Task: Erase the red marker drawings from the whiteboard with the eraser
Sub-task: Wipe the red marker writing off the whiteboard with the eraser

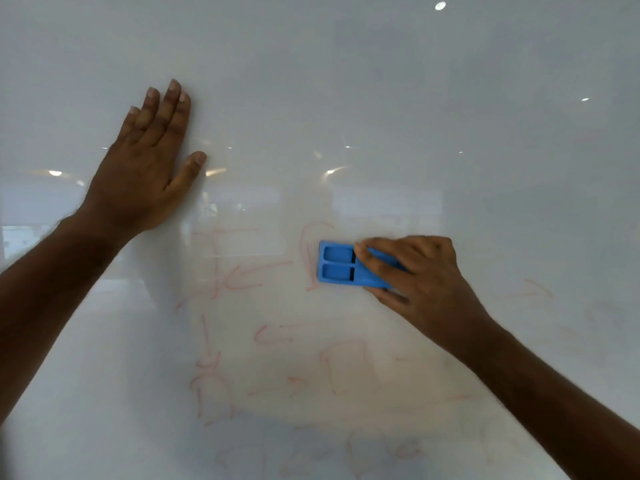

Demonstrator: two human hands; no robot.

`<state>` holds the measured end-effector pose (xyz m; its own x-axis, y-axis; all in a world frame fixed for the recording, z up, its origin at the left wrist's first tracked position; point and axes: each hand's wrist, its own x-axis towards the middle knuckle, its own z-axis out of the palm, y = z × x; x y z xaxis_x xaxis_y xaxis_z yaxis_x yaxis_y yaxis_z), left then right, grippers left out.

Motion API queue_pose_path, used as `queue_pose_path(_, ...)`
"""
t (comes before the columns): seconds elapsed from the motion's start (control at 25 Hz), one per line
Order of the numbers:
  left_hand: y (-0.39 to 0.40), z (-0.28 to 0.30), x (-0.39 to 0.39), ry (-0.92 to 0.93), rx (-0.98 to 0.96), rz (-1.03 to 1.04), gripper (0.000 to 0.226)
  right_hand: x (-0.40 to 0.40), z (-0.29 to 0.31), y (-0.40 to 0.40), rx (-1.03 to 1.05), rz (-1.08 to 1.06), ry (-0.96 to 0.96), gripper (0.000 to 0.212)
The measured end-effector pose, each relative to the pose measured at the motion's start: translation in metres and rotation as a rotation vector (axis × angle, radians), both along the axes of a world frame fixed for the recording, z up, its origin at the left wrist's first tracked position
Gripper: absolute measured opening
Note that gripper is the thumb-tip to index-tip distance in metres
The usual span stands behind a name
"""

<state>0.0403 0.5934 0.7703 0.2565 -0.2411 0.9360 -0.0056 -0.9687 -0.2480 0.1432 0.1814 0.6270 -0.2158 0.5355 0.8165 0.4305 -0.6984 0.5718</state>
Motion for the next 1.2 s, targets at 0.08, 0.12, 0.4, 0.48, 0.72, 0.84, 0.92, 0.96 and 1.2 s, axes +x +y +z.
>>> queue_pose_path(0.08,0.016,-0.001,-0.008,0.004,-0.033,0.013,0.078,0.003,-0.014,-0.016,-0.068,-0.041,-0.018,0.052)
queue_pose_path(0.12,0.022,-0.003,-0.011,0.004,-0.048,0.019,0.078,0.005,-0.015,-0.024,-0.070,-0.050,-0.020,0.051)
queue_pose_path(0.4,0.031,-0.013,-0.013,-0.017,-0.105,0.036,0.079,-0.001,0.045,0.003,0.176,-0.022,-0.003,0.053)
queue_pose_path(0.48,0.033,-0.014,-0.014,-0.027,-0.101,0.039,0.079,-0.008,0.049,0.034,0.181,-0.022,0.011,0.056)
queue_pose_path(0.72,0.038,-0.024,-0.010,-0.068,-0.099,0.017,0.079,-0.014,-0.015,0.035,-0.031,-0.031,-0.045,0.054)
queue_pose_path(0.84,0.041,-0.027,-0.007,-0.087,-0.081,0.028,0.078,-0.008,-0.020,0.013,-0.067,-0.041,-0.034,0.049)
queue_pose_path(0.92,0.042,-0.028,-0.005,-0.106,-0.076,0.034,0.077,-0.006,-0.001,0.007,0.022,-0.028,-0.005,0.050)
queue_pose_path(0.96,0.042,-0.028,-0.005,-0.113,-0.079,0.034,0.076,-0.007,0.012,0.009,0.087,-0.015,0.007,0.051)
queue_pose_path(1.2,0.044,-0.030,-0.001,-0.140,-0.078,0.028,0.074,-0.028,0.028,0.089,0.111,0.094,0.069,0.055)
